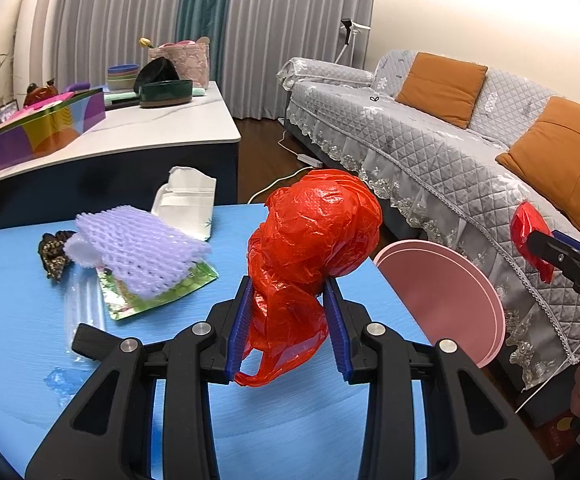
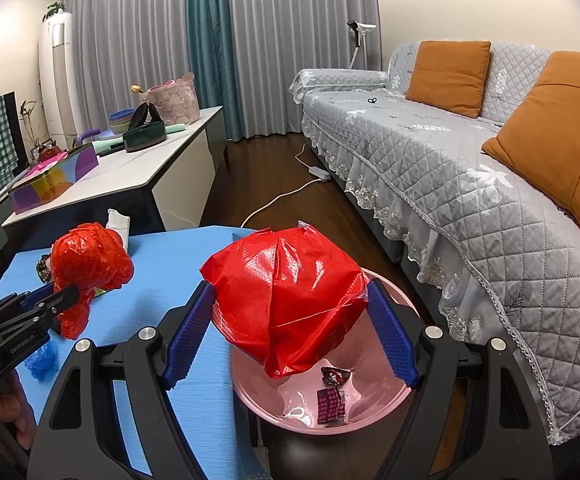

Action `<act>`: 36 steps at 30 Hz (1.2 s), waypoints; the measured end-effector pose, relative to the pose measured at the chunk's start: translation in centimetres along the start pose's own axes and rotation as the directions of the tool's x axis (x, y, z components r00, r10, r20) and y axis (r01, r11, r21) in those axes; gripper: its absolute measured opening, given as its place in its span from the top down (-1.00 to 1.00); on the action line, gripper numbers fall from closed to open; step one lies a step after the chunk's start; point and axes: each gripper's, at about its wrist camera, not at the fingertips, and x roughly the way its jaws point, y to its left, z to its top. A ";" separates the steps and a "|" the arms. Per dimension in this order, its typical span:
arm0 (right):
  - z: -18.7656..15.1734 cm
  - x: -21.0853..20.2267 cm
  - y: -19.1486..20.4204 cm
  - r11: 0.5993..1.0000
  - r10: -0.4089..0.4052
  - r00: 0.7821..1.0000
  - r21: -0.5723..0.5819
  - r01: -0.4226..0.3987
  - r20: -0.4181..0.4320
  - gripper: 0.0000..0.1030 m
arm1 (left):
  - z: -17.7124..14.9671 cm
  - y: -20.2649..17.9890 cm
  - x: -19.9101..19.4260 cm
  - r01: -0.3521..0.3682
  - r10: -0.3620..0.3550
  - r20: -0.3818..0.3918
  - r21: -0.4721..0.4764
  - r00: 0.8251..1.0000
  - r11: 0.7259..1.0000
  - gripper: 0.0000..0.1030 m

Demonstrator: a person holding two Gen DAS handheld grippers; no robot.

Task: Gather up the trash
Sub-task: 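Carry both red plastic bags in the grippers over the pink bin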

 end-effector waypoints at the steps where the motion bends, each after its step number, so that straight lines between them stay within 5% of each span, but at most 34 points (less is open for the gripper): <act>1: 0.0 0.0 -0.1 1.000 -0.004 1.000 0.001 0.004 0.000 -0.48 | 0.0 -0.1 0.1 0.001 -0.001 -0.001 0.004 1.000 1.000 0.32; 36: -1.7 4.2 -6.7 0.978 -0.193 0.980 0.069 0.196 -0.046 -0.48 | 2.6 -12.0 7.4 0.175 -0.172 -0.033 0.163 0.985 0.971 0.32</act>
